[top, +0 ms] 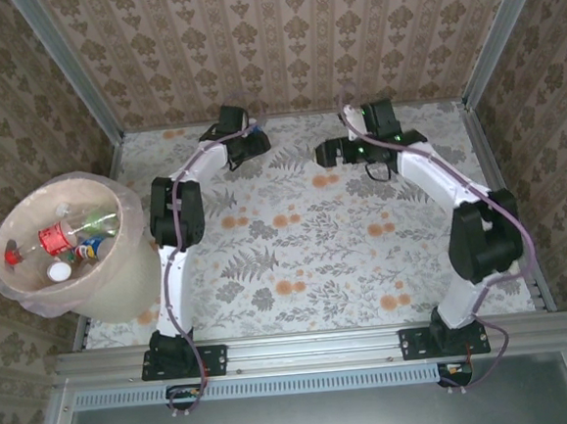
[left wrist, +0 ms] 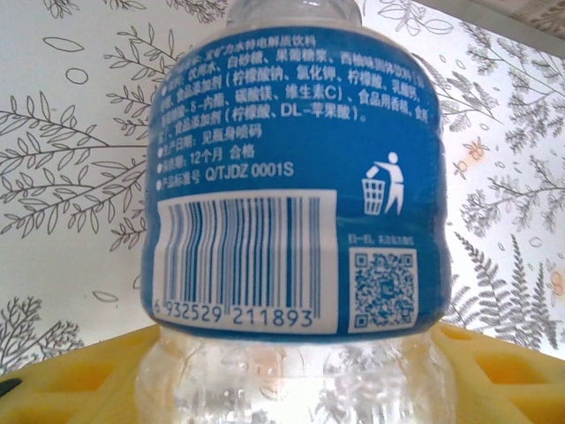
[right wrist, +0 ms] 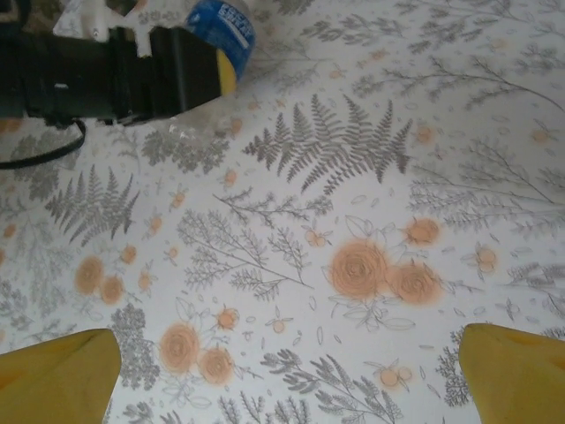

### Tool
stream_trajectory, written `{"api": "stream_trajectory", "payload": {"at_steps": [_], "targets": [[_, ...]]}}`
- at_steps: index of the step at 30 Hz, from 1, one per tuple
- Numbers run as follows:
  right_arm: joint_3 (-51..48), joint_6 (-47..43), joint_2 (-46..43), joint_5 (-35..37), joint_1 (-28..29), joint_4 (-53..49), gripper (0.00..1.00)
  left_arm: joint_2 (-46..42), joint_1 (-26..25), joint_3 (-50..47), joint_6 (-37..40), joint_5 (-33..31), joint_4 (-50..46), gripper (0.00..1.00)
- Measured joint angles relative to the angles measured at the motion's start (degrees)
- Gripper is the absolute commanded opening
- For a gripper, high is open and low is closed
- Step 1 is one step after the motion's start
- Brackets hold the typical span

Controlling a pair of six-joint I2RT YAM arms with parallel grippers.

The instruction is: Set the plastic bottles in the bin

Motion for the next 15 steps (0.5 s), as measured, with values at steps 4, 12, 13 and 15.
{"api": "stream_trajectory", "payload": {"at_steps": [4, 12, 13, 15], "targets": [[-16.3, 3.6, -10.7, 3.7, 0.0, 10.4, 1.00, -2.9, -0.4, -3.2, 0.7, 0.4, 0.8, 0.64], [-33.9, 8.7, -28.9, 10.7, 0.0, 22.7, 1.00, -9.9, -2.8, -12.1, 1.6, 1.2, 1.5, 0.64], [-35.2, 9.3, -30.4, 11.5, 0.0, 23.8, 1.00, -11.3, -3.2, -13.4, 1.8, 1.2, 1.4, 0.63], [-38.0, 10.5, -32.7, 13.2, 0.0, 26.4, 1.00, -14.4, -4.2, -16.1, 2.2, 1.2, 1.4, 0.63]]}}
